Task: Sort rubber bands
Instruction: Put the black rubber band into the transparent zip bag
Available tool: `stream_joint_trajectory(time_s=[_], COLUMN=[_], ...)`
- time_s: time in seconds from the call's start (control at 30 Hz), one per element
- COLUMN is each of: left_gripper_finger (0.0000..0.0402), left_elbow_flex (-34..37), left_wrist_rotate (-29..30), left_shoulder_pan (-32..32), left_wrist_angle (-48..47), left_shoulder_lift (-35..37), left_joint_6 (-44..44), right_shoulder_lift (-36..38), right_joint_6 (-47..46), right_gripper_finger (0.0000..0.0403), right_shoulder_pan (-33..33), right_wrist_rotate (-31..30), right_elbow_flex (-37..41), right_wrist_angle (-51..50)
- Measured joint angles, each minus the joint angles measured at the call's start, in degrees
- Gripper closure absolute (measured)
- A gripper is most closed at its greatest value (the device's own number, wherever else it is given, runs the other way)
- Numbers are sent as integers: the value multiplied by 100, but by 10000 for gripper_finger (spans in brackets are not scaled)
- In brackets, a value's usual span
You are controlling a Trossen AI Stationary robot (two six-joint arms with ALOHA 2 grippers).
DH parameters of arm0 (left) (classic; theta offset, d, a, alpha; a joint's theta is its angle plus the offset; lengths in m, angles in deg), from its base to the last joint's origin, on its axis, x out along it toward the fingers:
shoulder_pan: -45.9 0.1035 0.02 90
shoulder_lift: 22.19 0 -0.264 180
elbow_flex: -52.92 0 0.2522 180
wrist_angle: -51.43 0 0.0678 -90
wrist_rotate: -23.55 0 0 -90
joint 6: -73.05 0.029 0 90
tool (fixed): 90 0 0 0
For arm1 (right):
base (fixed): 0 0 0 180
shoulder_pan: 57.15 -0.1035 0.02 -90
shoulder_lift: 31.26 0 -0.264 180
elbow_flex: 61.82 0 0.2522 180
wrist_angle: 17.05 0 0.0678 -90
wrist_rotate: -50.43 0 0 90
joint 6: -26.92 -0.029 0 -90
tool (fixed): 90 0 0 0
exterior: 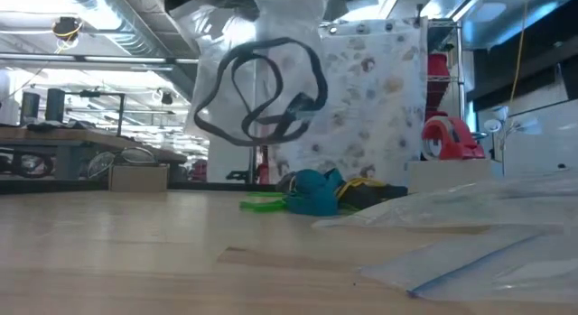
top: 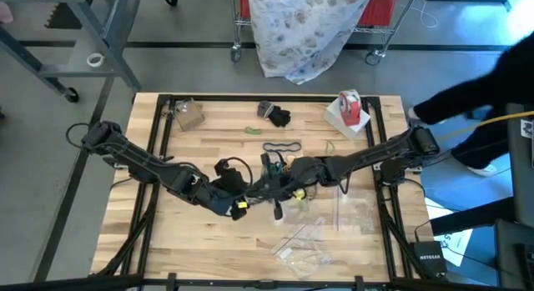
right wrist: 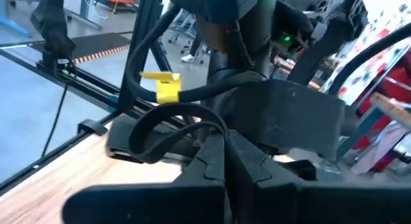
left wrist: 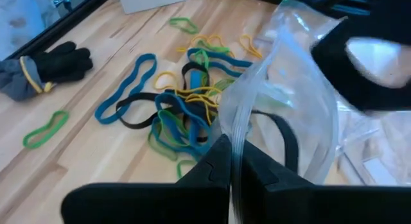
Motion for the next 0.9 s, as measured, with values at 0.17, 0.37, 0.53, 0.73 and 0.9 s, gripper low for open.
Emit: stream_joint_trajectory(time_s=[0.17, 0.37, 0.53, 0.73, 0.9], left_gripper_finger=[401, 401, 401, 401, 401], left_elbow_flex=[0, 2, 11, 20, -10], left_wrist_rotate=[2, 5, -7, -12, 78], left_shoulder_pan=[0, 0, 3, 20, 7], left_wrist_angle=[101, 283, 322, 213, -1], left_shoulder_lift=[0, 0, 38, 55, 129], left_joint_6=[131, 27, -107, -185, -575], right_shoulder_lift=[-19, -69, -92, -72, -168], right_joint_6=[607, 599, 594, 437, 259], right_gripper_finger=[402, 402, 402, 402, 402], right_shoulder_pan=[-4, -13, -17, -24, -22], right_wrist_rotate=[13, -142, -280, -705, -807], right_elbow_flex=[2, 2, -16, -46, 28], right_wrist_angle=[257, 70, -280, -797, -1565])
